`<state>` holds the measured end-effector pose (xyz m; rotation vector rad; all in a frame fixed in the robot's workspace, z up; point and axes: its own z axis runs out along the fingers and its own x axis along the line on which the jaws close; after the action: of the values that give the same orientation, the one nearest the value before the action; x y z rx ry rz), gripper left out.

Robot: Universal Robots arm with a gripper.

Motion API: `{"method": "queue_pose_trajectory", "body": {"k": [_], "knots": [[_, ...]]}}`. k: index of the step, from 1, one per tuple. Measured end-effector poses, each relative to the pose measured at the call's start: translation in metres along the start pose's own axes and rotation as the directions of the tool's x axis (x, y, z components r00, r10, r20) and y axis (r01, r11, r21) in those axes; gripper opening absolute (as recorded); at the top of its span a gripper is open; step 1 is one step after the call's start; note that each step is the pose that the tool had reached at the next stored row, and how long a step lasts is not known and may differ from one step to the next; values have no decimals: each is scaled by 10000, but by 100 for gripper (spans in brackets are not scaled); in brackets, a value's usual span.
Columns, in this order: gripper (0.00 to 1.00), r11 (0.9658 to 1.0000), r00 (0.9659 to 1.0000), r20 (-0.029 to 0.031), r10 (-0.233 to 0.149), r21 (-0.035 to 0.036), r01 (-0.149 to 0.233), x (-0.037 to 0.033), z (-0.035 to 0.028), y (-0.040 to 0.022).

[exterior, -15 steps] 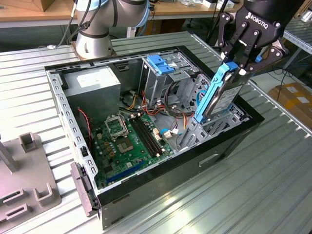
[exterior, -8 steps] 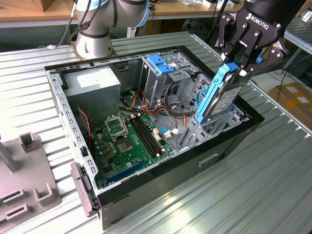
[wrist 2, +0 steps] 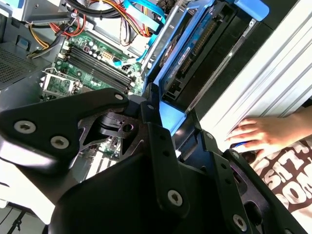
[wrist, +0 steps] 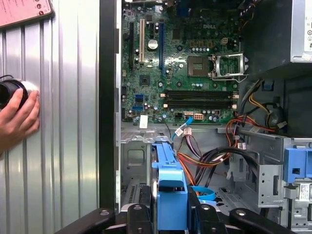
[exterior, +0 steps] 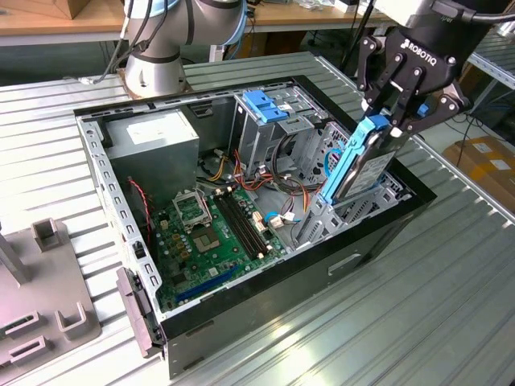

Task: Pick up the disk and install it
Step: 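Insert the disk into the insertion slot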

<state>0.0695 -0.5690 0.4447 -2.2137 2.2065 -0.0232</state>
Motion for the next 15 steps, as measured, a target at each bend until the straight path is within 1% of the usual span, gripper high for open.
{"method": "queue_pose_trajectory", "body": {"k": [1,2,5,7,9,12,14,15], "knots": [[37,10000,10000,0,0,0,0,2,20,0],[37,10000,10000,0,0,0,0,6,69,2],[37,10000,10000,0,0,0,0,11,149,3],[37,10000,10000,-1,0,0,0,15,222,5],[37,10000,10000,0,0,0,0,18,280,6],[37,10000,10000,1,0,0,0,24,400,9],[37,10000,10000,1,0,0,0,25,437,9],[37,10000,10000,-1,0,0,0,25,439,9]]}}
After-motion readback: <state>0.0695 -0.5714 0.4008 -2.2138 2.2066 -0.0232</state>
